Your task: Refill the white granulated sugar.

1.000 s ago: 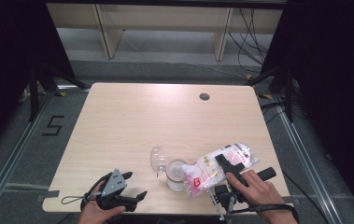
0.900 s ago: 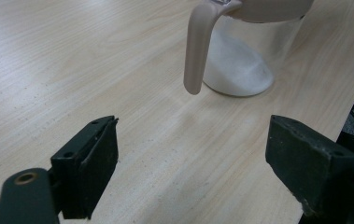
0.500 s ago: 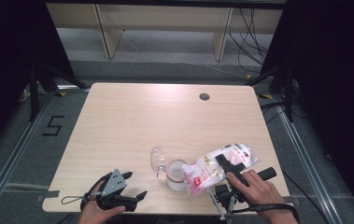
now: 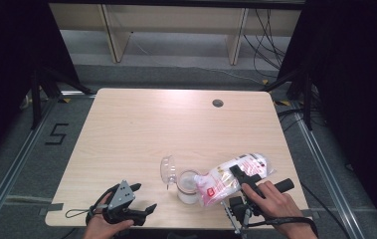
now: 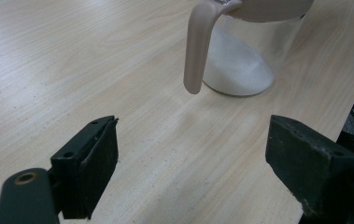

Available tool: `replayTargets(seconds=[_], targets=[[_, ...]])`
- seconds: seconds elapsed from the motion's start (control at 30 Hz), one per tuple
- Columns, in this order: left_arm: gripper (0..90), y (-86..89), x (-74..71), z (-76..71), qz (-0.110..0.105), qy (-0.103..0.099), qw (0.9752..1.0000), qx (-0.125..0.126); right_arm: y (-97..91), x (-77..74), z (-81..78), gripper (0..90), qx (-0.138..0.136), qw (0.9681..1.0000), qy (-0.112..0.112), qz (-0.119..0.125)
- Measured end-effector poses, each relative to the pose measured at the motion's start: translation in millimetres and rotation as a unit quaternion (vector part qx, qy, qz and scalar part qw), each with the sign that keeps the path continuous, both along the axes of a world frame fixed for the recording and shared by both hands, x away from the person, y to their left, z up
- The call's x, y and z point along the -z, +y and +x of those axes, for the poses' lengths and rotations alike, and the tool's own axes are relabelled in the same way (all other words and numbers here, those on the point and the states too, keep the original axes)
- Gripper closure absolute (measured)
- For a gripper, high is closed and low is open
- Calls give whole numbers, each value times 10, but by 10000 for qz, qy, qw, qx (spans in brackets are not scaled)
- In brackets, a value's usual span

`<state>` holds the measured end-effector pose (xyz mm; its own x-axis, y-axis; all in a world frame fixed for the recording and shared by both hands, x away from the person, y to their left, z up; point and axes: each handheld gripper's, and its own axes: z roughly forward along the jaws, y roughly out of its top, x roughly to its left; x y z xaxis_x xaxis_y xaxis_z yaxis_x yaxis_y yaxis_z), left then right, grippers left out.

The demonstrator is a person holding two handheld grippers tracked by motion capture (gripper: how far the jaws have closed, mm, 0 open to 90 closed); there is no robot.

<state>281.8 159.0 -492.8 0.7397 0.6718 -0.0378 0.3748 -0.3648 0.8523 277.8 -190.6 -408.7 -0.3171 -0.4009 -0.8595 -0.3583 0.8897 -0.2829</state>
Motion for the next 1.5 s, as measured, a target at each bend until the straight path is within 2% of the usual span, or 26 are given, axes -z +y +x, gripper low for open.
replayTargets(seconds=[0.07, 0.1, 0.13, 0.17, 0.2, 0.3, 0.4, 0.53, 0.57, 0.6, 0.63, 0.67, 0.7, 0.73, 0.77, 0.8, 0.87, 0.93, 0.97, 1.0, 1.13, 1.2, 1.27, 1.33, 1.43, 1.5], targets=[[169, 1, 0, 1, 3, 2, 10000, 1, -3, 0, 1, 607, 29, 10000, 39, 17], [168, 2, -3, 3, 27, -28, 10000, 3, -16, 15, -16, 608, 180, 9998, 75, 100], [169, 27, -15, 20, 233, -107, 9996, 101, -14, 10, -19, 609, 208, 9997, 101, 71], [169, 7, -5, 13, 54, -82, 9999, 62, -16, 16, -17, 611, 226, 9996, 146, 108], [169, 12, -7, 15, 83, -89, 9999, 80, -10, 11, -6, 611, 142, 9998, 138, 82], [169, 15, -12, 13, 111, -86, 9999, 67, -9, 33, -20, 616, 286, 9992, 232, 180], [169, 15, -13, 11, 111, -88, 9999, 60, 8, 26, -6, 622, 181, 9995, 245, 6], [169, 9, -7, 12, 73, -86, 9999, 55, 11, 13, 7, 635, 114, 9996, 241, -26], [169, -4, 3, 1, -30, 1, 10000, -7, 5, 11, 10, 642, 132, 9996, 244, -4], [169, -2, 1, 0, -4, 1, 10000, -5, -15, 41, -2, 645, 311, 9986, 334, 254], [170, -1, 0, 0, 3, -1, 10000, 0, -13, 41, -6, 647, 388, 9983, 347, 264], [169, 1, -2, 2, 19, 24, 10000, 24, -11, 43, 32, 650, 223, 9990, 350, 185], [170, 1, 0, 1, 50, -11, 10000, -5, -12, 71, 30, 651, 410, 9977, 445, 296], [170, 14, -4, 9, 178, -19, 9998, 26, -9, 82, 56, 652, 380, 9981, 426, 232], [170, 12, -4, 7, 151, -21, 9999, 19, -3, 101, 72, 654, 386, 9978, 453, 277], [170, -1, 0, -1, 9, 6, 10000, 16, -2, 80, 117, 657, 154, 9990, 418, 71], [170, 2, -2, 0, 5, -5, 10000, -1, -50, 138, 96, 662, 494, 9962, 605, 393], [170, 26, -14, 19, 231, -93, 9997, 83, -60, 123, 125, 666, 343, 9979, 509, 222], [170, 21, -7, 16, 179, -69, 9998, 68, -70, 131, 119, 670, 427, 9974, 525, 249], [170, -4, 2, -1, -23, 3, 10000, -8, -79, 154, 105, 671, 578, 9957, 616, 387], [170, 1, -1, -1, 4, -6, 10000, 0, -68, 117, 114, 674, 432, 9973, 523, 275], [170, 3, -3, 0, 8, -5, 10000, 3, -83, 142, 107, 675, 570, 9956, 629, 404], [170, 2, -4, -1, 2, -5, 10000, 2, -85, 138, 110, 677, 558, 9955, 646, 404], [171, 1, -3, -2, 8, -11, 10000, -13, -82, 113, 136, 678, 354, 9971, 581, 333], [171, 0, -2, -1, 4, -5, 10000, 2, -126, 123, 120, 680, 575, 9933, 732, 680], [171, 1, -4, -2, 9, -11, 10000, -10, -119, 81, 141, 681, 397, 9956, 676, 517]])
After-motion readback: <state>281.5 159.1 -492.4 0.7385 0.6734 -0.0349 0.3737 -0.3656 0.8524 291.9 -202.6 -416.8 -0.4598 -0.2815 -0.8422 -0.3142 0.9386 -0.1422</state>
